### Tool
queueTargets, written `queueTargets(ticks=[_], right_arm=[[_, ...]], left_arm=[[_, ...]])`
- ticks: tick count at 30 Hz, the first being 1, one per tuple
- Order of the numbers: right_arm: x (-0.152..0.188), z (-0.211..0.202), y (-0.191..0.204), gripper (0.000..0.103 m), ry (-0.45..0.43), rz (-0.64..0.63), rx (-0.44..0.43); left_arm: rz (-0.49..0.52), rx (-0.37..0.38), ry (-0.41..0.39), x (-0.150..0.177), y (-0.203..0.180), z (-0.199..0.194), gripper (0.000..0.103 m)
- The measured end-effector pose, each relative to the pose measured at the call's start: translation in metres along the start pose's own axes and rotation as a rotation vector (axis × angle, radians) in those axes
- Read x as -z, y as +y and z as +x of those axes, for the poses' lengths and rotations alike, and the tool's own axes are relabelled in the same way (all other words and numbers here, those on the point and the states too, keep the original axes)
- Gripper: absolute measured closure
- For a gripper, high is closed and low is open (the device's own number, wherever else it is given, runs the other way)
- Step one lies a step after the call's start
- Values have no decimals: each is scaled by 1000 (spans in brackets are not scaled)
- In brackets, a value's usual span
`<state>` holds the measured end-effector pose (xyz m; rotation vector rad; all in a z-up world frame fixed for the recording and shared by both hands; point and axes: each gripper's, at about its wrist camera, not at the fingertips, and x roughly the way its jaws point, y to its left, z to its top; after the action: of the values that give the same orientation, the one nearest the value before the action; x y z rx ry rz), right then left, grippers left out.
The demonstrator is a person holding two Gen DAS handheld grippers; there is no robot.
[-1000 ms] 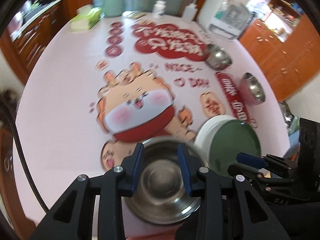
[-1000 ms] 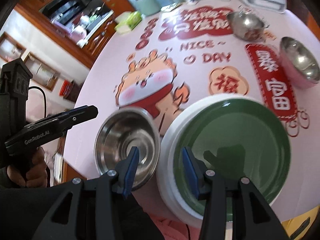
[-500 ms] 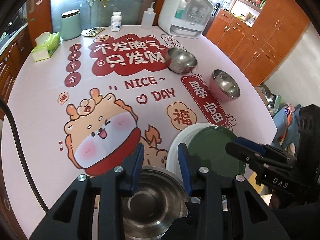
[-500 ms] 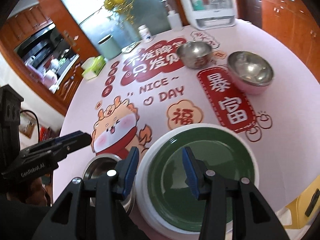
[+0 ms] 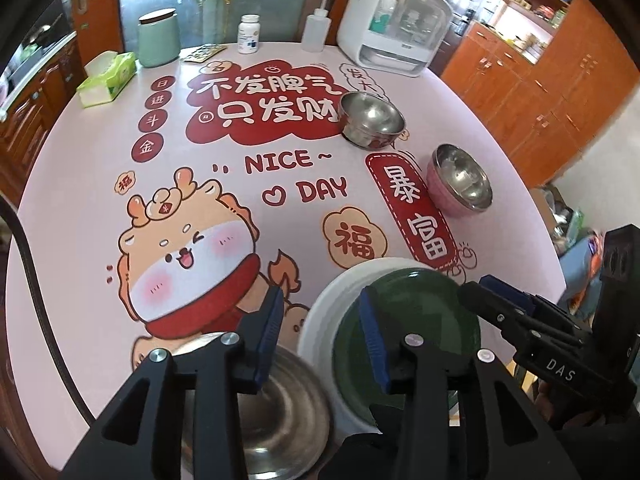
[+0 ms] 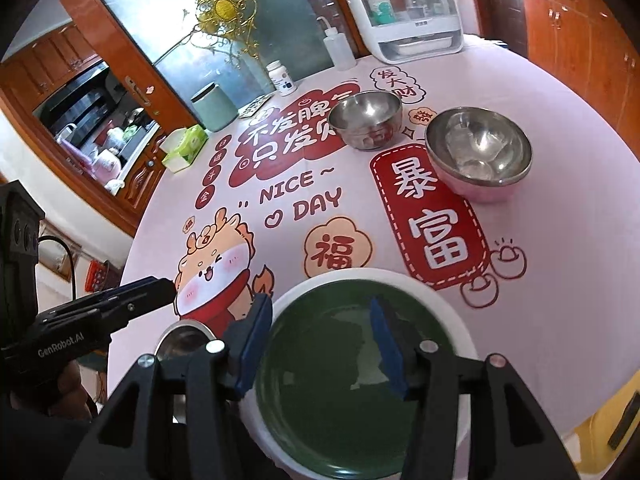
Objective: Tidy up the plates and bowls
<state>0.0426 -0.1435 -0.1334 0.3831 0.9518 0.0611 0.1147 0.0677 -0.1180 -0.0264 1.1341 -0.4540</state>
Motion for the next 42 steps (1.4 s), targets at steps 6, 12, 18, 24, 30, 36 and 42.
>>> queueTargets(ticks=[6,12,18,24,30,36,42], right_arm=[[-17,-8,-34,51,28,-43,-54],[-33,-14,-68,50,50,-85,-78],[-50,-23,-100,50,61,-146,-91],[-64,-33,-131,37,45,-182,-88],[-85,-39,-156,37,11,-191,-74],[-104,-36,-175,37,-12,-177,-65],[-119,-22,-191,37,-8,-154,-74]], left_arm=[[-60,-49,-19,1,-35,3,61],[-102,-84,-42,1,-75,11,58],[-146,-95,-75,0,-113,19,57],[-156,-91,-94,-8,-148,32,52],[-153,-84,-95,-24,-174,51,50],[-159,-86,-99,-48,-188,70,43],[-166,-91,-81,-68,-193,92,38]])
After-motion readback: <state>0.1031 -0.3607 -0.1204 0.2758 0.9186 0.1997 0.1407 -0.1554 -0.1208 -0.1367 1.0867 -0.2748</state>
